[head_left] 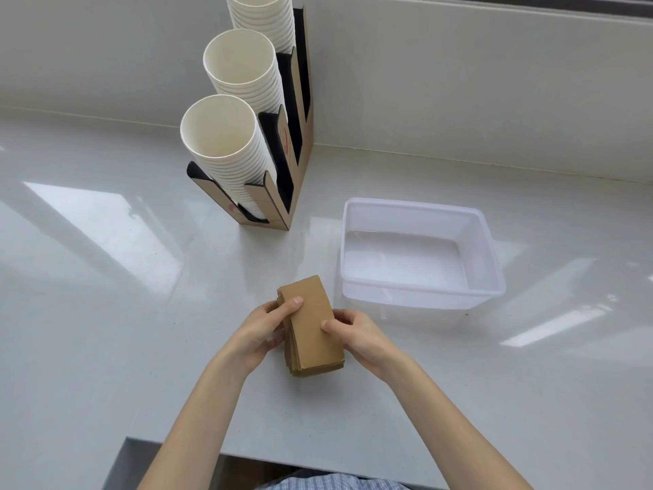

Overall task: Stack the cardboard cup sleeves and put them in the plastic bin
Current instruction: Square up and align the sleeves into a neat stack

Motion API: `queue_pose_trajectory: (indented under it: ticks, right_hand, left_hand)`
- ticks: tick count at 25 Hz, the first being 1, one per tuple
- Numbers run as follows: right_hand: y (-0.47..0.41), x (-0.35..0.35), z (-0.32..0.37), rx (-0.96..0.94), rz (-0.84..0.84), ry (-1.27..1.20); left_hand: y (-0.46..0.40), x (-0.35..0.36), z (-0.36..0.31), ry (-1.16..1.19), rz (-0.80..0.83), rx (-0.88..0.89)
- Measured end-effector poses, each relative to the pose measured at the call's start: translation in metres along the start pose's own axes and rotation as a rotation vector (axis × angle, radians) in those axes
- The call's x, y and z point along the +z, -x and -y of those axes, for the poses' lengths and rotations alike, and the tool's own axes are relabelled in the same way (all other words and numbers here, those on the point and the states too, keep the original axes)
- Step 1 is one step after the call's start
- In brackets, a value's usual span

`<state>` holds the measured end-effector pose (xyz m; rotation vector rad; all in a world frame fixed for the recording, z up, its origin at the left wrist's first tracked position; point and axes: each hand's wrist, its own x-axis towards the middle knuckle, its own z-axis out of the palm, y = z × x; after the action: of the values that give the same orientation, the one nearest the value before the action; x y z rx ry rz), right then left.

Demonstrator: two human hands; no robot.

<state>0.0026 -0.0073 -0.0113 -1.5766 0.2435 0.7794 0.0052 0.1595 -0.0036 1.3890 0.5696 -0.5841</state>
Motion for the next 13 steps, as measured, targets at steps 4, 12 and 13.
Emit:
queue_pose_trajectory:
  ticks: [4,12,13]
  right_hand:
    - [0.007,0.001,0.003,-0.015,-0.001,0.009]
    - [0.015,-0.008,-0.003,-0.023,-0.010,0.000]
    - [0.016,-0.008,-0.004,-0.028,-0.024,0.001]
  left_hand:
    - [0.007,0.006,0.006,0.123,-0.028,-0.015]
    - [0.021,0.018,0.016,0.300,-0.047,-0.047]
    - [0.022,0.019,0.016,0.302,-0.043,-0.041]
